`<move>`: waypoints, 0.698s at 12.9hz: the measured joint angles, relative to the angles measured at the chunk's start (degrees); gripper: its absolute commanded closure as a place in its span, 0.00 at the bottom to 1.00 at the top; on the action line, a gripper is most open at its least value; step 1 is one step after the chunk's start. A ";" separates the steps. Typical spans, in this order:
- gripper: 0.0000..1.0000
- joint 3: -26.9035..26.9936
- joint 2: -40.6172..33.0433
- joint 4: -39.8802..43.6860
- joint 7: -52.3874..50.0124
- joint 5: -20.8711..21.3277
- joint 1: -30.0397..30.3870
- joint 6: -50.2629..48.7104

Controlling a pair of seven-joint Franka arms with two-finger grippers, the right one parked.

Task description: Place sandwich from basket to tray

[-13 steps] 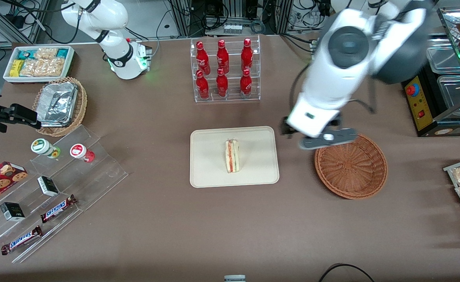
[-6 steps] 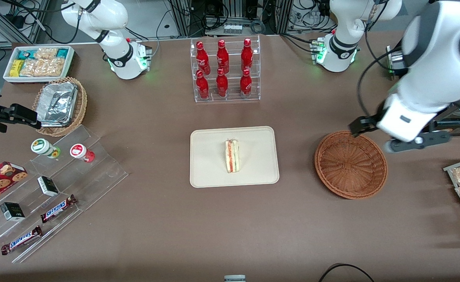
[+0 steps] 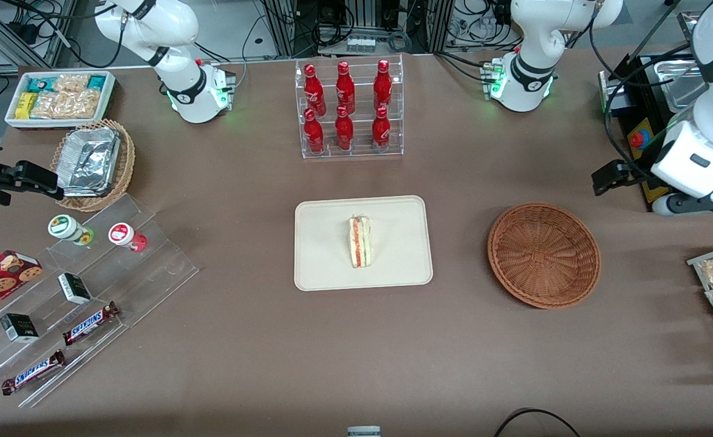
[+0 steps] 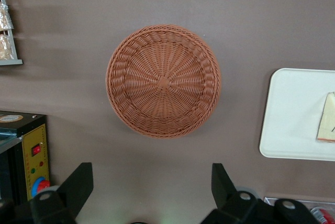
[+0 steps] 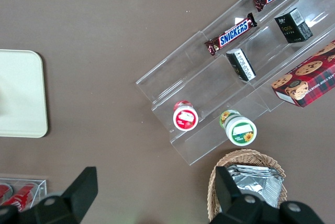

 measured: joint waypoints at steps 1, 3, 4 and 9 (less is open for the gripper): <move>0.00 0.00 -0.52 -0.42 1.16 0.00 0.43 0.00; 0.00 -0.03 -1.50 -1.32 2.84 0.00 1.50 0.10; 0.00 -0.03 -1.89 -1.69 3.79 0.00 2.12 0.30; 0.00 0.30 -2.51 -2.91 9.31 -0.01 5.38 1.75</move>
